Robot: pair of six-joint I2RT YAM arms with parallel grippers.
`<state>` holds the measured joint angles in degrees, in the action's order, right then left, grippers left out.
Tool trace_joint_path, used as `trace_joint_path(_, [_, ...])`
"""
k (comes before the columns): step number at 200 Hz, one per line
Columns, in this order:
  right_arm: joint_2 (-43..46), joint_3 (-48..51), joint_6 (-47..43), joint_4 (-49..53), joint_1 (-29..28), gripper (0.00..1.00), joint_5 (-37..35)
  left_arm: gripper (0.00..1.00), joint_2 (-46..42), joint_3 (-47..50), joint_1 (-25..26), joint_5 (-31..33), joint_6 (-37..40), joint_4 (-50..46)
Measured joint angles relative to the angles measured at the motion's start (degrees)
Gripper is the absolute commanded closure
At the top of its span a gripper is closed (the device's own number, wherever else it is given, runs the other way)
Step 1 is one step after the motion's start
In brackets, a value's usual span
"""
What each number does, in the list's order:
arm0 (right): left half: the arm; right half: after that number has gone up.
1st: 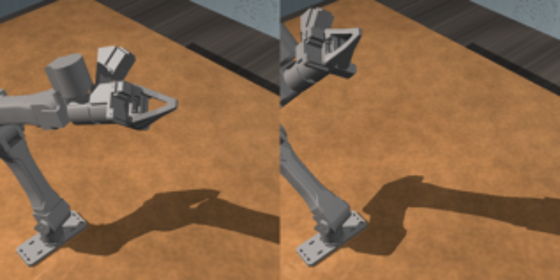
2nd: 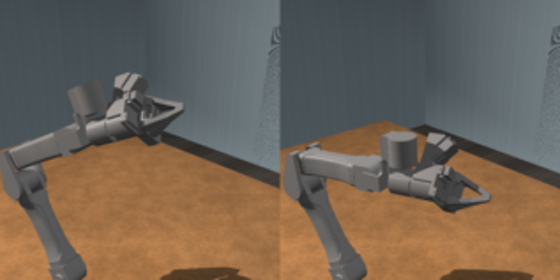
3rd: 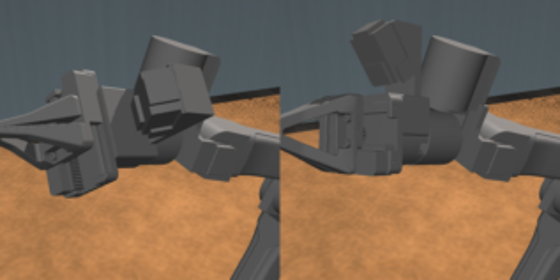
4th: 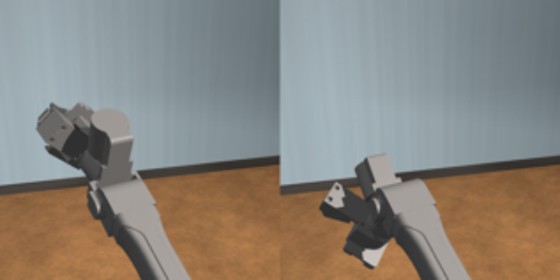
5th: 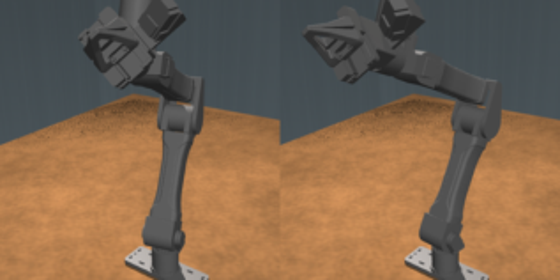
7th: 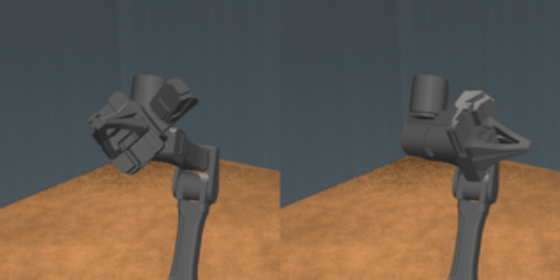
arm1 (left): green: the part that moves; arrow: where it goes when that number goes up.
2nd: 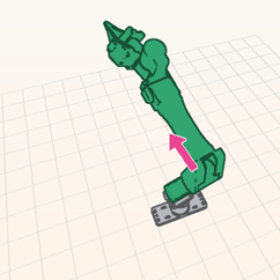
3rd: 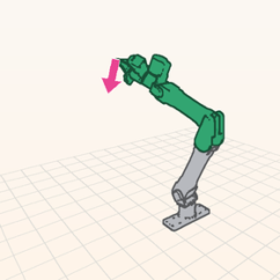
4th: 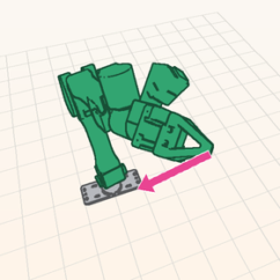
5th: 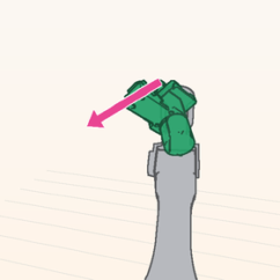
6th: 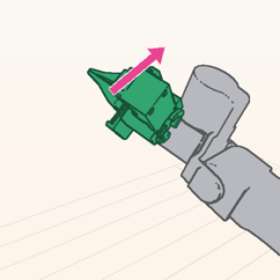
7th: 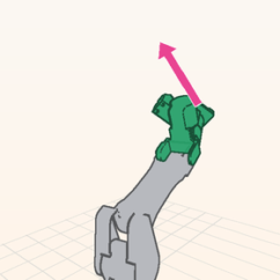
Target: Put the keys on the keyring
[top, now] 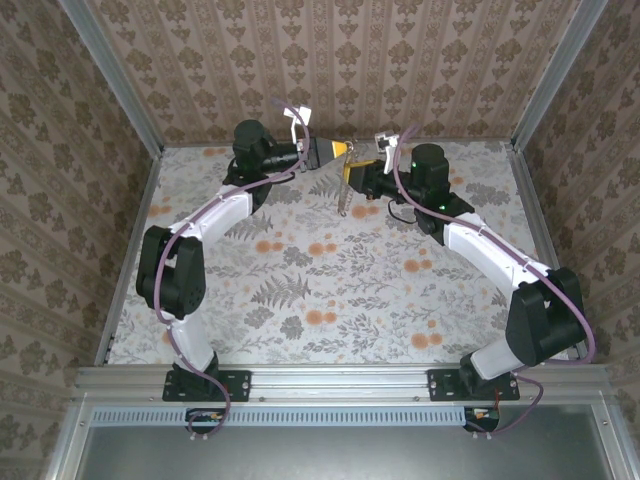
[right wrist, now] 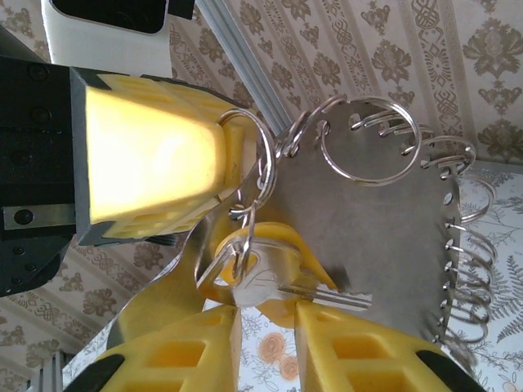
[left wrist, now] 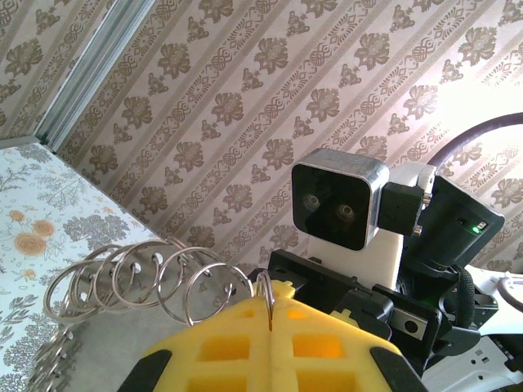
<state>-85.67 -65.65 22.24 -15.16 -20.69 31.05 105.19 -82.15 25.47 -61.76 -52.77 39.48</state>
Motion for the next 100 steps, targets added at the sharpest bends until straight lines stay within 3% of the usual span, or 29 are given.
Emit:
trace_joint_path(36, [0.0, 0.02, -0.22, 0.02, 0.0, 0.95, 0.98, 1.0, 0.0, 0.0, 0.0, 0.02, 0.02, 0.0])
trace_joint_path(100, [0.0, 0.02, -0.15, 0.04, 0.0, 1.0, 2.4, 1.0, -0.02, 0.0, 0.0, 0.04, 0.02, 0.0])
